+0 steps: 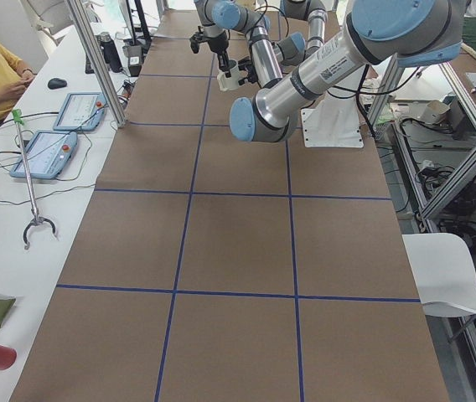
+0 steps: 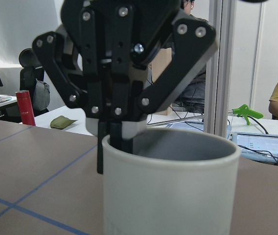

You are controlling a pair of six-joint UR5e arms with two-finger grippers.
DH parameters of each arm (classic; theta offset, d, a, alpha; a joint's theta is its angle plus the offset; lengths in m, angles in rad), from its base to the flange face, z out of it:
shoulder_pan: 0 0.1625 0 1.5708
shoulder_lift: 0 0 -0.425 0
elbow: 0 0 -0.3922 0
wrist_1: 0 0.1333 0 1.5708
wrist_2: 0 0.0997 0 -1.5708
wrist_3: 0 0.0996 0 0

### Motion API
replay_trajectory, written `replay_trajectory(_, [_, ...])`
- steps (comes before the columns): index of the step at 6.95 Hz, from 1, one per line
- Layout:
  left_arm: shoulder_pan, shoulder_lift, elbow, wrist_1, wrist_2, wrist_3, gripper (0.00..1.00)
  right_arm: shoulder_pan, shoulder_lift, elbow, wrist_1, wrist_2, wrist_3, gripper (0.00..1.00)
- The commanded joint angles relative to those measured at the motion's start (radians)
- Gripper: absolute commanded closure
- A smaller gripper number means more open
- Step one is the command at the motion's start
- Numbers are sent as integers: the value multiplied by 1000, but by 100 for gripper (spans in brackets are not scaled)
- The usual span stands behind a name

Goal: Left arm hands cup to right arm to dump lemon

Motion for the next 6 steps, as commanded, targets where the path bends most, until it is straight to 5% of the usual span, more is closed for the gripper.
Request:
replay_trajectory(1, [4,-1,-4,1,0,-1,100,1,-1,-2,0,0,0,1])
replay_trajectory(6, [10,-1,-13,12,-2,-10,100,3,-1,-4,0,0,0,1])
